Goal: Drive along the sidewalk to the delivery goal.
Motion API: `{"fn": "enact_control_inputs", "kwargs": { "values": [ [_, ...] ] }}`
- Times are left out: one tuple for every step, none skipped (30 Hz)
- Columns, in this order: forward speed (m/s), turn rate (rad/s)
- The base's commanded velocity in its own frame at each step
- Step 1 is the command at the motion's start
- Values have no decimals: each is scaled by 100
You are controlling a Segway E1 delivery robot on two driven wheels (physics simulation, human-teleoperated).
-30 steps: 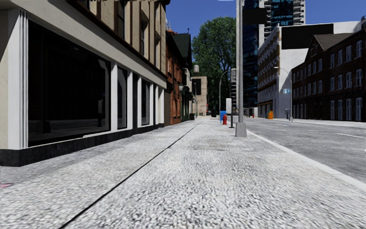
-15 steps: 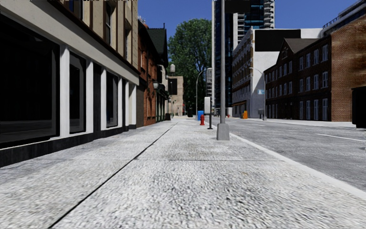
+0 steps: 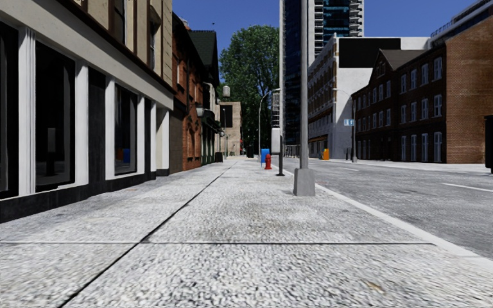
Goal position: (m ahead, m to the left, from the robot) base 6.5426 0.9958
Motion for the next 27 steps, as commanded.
{"fn": "enact_control_inputs", "kwargs": {
  "values": [
    [200, 0],
    [200, 0],
    [200, 0],
    [200, 0],
    [200, 0],
    [200, 0],
    [200, 0],
    [200, 0],
    [200, 0],
    [200, 0],
    [200, 0],
    [200, 0],
    [200, 0],
    [200, 0],
    [200, 0],
    [200, 0],
    [200, 0],
    [200, 0],
    [200, 0],
    [200, 0],
    [200, 0],
    [200, 0],
    [200, 5],
    [200, 12],
    [200, 16],
    [200, 16],
    [200, 19]
  ]
}}
